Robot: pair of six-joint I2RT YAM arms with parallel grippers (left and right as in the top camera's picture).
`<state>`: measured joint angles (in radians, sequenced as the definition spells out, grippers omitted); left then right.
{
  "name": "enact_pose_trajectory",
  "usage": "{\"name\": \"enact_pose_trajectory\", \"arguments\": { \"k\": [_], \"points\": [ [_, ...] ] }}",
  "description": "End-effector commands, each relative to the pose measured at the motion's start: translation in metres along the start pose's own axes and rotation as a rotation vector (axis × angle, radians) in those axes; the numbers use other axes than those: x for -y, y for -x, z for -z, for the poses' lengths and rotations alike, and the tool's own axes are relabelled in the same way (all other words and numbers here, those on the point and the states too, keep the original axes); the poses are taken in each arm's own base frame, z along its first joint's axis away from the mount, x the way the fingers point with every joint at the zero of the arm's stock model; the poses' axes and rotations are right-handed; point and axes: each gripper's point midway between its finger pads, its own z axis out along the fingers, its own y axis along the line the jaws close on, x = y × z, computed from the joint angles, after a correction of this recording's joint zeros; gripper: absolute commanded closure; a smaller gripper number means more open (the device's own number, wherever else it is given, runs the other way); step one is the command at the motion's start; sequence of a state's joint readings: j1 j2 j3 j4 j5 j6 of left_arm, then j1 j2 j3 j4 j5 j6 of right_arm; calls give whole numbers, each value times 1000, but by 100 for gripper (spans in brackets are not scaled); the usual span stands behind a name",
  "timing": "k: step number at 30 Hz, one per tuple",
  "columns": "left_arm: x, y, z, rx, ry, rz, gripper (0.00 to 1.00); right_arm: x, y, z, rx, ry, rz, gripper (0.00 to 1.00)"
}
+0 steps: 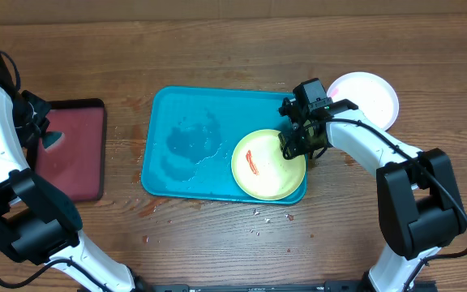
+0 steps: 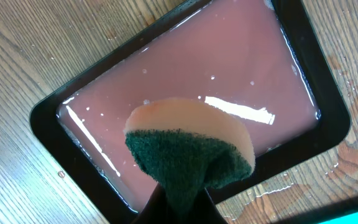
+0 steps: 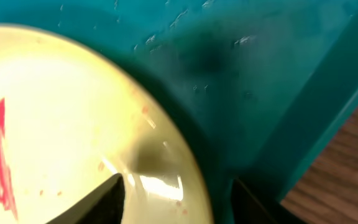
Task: Clean dirty plates on tray and stack at the side
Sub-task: 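Move the right gripper to the yellow plate rim and grasp it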
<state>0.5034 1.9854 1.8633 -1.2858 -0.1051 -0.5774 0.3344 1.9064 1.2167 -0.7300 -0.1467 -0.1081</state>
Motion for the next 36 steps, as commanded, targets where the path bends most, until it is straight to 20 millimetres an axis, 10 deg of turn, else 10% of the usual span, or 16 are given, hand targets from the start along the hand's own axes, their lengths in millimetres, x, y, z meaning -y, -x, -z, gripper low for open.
{"name": "enact_pose_trajectory", "arguments": {
  "k": [1,11,23,36],
  "points": [
    [4,-1,-2,1,-4,-9,96,-8,-4,-2,-15,46,-53,49],
    [11,-3,-1,6,-12,-30,95,-11,-12,-2,-54,43,-276,75],
    [27,-9,0,12,-39,-93,96,-25,-36,-21,-168,34,-316,71],
    [129,-88,26,-151,-453,-528,96,-47,28,-25,66,179,-337,92]
  ]
}}
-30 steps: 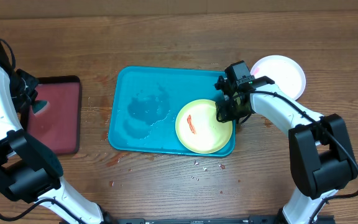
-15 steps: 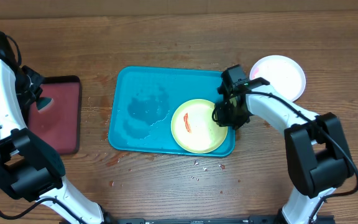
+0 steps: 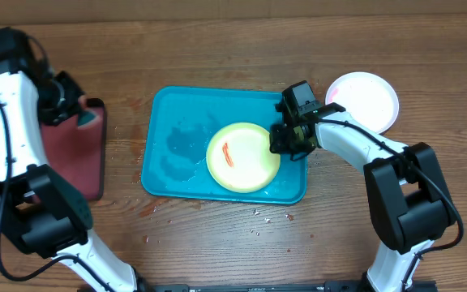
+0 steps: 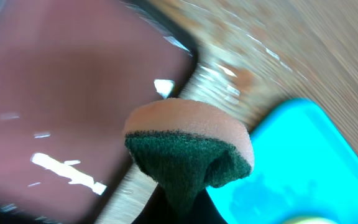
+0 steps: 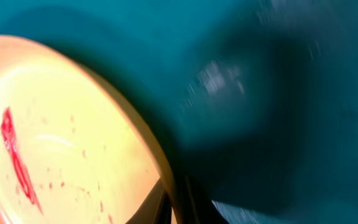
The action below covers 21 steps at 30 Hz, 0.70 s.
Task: Clean dirty plates on tray and stack at the side
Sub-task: 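Move the right gripper to the yellow plate rim and grasp it, then bring the left gripper with sponge onto the yellow plate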
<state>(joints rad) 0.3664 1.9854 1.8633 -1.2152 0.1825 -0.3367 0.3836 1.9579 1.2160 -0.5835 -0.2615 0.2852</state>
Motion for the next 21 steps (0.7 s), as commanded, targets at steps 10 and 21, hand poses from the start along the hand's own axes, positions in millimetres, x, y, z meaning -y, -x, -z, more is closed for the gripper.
{"name": "enact_pose_trajectory", "arguments": {
  "k": [10,21],
  "points": [
    [149,-100,-18,-145,-185,-436,96,-22,28,-8,120,67,-67,96],
    [214,-161,-47,-78,-85,-592,96,-16,24,-22,97,57,-74,96]
  ]
}}
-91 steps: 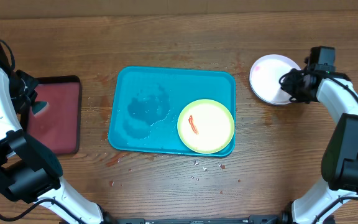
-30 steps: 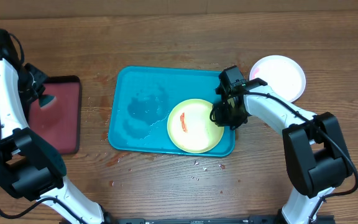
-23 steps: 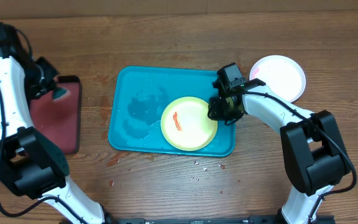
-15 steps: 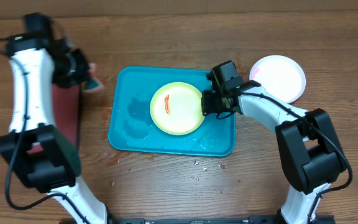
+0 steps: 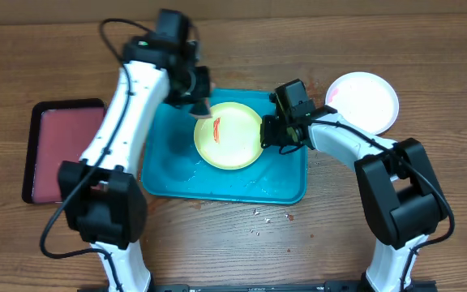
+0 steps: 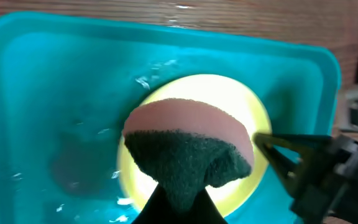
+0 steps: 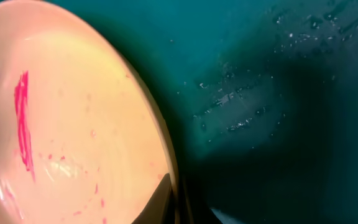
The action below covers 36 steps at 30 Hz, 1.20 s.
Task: Clean dirty plates on tray and stack at the side
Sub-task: 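Bring the left gripper with sponge onto the yellow plate, then scrub the yellow plate with the sponge while right gripper holds it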
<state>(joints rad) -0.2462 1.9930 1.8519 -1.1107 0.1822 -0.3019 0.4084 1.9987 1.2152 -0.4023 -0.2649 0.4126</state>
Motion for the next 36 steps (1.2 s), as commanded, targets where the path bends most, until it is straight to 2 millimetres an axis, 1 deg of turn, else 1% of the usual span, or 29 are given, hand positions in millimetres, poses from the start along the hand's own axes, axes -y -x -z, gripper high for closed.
{"name": "enact_pose_trajectory", "arguments": {
  "k": [1,4,7,11,14,15,16,17,18,19,20,23,26,34,36],
  "points": [
    [4,-6,-25,-27,58,30,96,3,-4,-7,-11,-6,-8,96],
    [18,-17,-47,-69,61,9,96,1,-1,-7,1,0,-4,96],
    [27,-26,-73,-111,69,-15,96,1,1,-7,7,3,-2,96],
    [31,-39,-100,-168,78,-30,96,0,1,-7,10,5,-1,96],
    [30,-47,-113,-200,90,-36,96,-1,1,-7,9,13,-24,96],
    [28,-49,-118,-210,94,-34,95,-2,1,-7,6,19,-40,90],
    [27,-50,-120,-217,97,-33,95,-3,0,-7,2,25,-59,78],
    [26,-52,-122,-223,101,-32,95,-5,0,-7,-2,32,-73,76],
    [25,-53,-124,-229,103,-30,94,-5,0,-7,0,33,-77,78],
    [24,-53,-124,-232,105,-29,93,-3,1,-7,7,24,-77,93],
    [24,-53,-124,-233,105,-33,91,-2,2,-7,8,20,-78,96],
    [23,-53,-124,-232,107,-45,89,3,0,-6,5,-8,-100,96],
    [24,-52,-124,-226,105,-45,93,7,-2,-5,-4,-39,-116,96],
    [26,-49,-125,-213,98,-48,93,10,-5,-4,-17,-54,-121,96],
    [26,-50,-126,-215,100,-48,93,9,-4,-3,-20,-56,-122,91]
  ]
}}
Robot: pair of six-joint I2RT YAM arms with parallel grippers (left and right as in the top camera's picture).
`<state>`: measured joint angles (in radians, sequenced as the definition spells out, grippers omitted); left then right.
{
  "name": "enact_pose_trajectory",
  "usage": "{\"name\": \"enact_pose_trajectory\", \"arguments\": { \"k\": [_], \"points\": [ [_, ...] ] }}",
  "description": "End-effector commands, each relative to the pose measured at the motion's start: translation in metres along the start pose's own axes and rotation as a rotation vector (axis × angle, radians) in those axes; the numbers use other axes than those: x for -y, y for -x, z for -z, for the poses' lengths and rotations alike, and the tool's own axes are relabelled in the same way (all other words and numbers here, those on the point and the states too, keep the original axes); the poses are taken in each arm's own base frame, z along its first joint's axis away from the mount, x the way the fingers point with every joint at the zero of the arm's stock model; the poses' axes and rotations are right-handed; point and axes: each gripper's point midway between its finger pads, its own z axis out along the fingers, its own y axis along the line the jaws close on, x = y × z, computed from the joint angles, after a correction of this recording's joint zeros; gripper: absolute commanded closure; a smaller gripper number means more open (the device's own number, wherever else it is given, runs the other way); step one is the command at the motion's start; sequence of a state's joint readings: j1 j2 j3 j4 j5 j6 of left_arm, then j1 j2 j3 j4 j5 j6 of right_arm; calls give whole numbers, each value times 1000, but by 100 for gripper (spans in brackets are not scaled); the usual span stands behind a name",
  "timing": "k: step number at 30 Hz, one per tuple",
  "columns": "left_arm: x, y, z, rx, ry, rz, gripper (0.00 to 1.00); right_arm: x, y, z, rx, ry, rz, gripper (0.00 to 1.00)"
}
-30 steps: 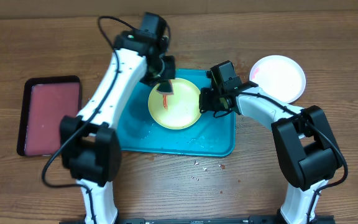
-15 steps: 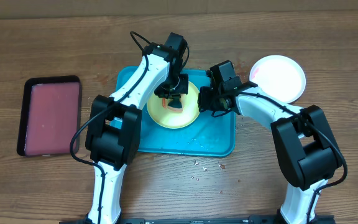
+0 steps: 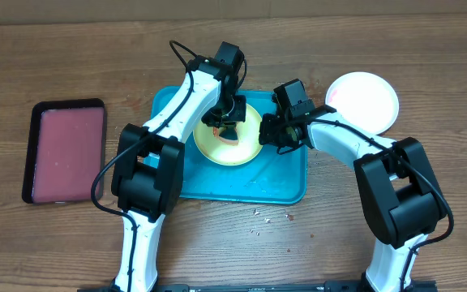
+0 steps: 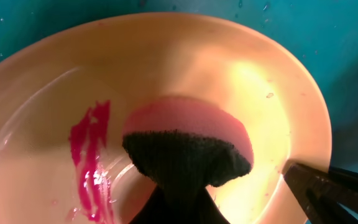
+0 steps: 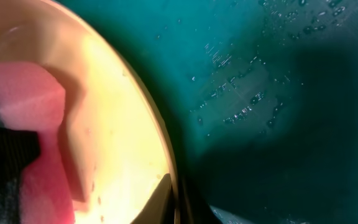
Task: Clean dirty plates on tray and stack at the side
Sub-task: 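Scrub the yellow plate with the sponge while right gripper holds it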
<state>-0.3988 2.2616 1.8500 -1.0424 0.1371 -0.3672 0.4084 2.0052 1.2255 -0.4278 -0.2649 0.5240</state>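
Note:
A yellow plate [image 3: 227, 146] with a red smear [image 4: 91, 155] lies on the blue tray [image 3: 169, 174]. My left gripper [image 3: 227, 128] is shut on a pink and green sponge [image 4: 188, 146], which rests on the plate just right of the smear. My right gripper [image 3: 272, 135] is shut on the plate's right rim [image 5: 166, 168], one finger inside and one outside. A clean white plate [image 3: 365, 99] sits on the table right of the tray.
A black tray of pink liquid [image 3: 63, 150] lies at the far left. Water film and droplets cover the blue tray's floor [image 5: 260, 93]. Small crumbs [image 3: 258, 215] lie on the wooden table [image 3: 428, 65] in front of the tray.
My left gripper has moved right and down, from the plate's upper left edge to pressing the sponge on the plate beside the smear. The right gripper still holds the rim.
The left gripper held the sponge over the black tray of pink liquid while the right gripper stood open around the plate's rim at the tray's right corner. Then the right gripper was shut on the rim, the plate nearer mid-tray. The sponge came over the tray, now onto the plate.

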Motion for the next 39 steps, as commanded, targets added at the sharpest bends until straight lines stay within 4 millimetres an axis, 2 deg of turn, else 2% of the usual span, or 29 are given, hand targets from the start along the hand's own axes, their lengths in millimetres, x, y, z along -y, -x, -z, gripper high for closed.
{"name": "enact_pose_trajectory", "arguments": {
  "k": [1,8,13,19,22,25,28,30,33,34,36,39],
  "points": [
    [-3,-3,-7,-10,15,3,93,7,0,-1,-2,-48,-5,88],
    [-3,-2,-11,-3,13,2,92,3,8,13,-7,-111,-6,86],
    [-4,-1,-11,1,18,2,96,2,4,12,-18,-116,-1,87],
    [-2,4,-12,22,5,-1,96,1,2,12,-24,-118,0,87],
    [0,3,-19,7,-7,0,96,0,2,12,-22,-114,3,87],
    [5,-6,-34,-50,-47,6,96,-1,4,11,-15,-109,5,87],
    [-1,-12,-47,-85,-26,-15,96,-1,4,11,-15,-109,5,87],
    [-16,-13,-52,-89,47,-28,96,0,3,11,-19,-113,4,87],
    [-58,-10,-48,-62,268,-24,96,0,2,12,-23,-116,3,87],
    [-80,-7,-41,-39,388,-8,96,1,1,12,-24,-117,2,87],
    [-108,-2,-29,-7,532,19,96,1,2,12,-24,-117,2,87],
    [-139,4,-11,31,684,33,96,1,2,12,-22,-116,3,87]
  ]
}}
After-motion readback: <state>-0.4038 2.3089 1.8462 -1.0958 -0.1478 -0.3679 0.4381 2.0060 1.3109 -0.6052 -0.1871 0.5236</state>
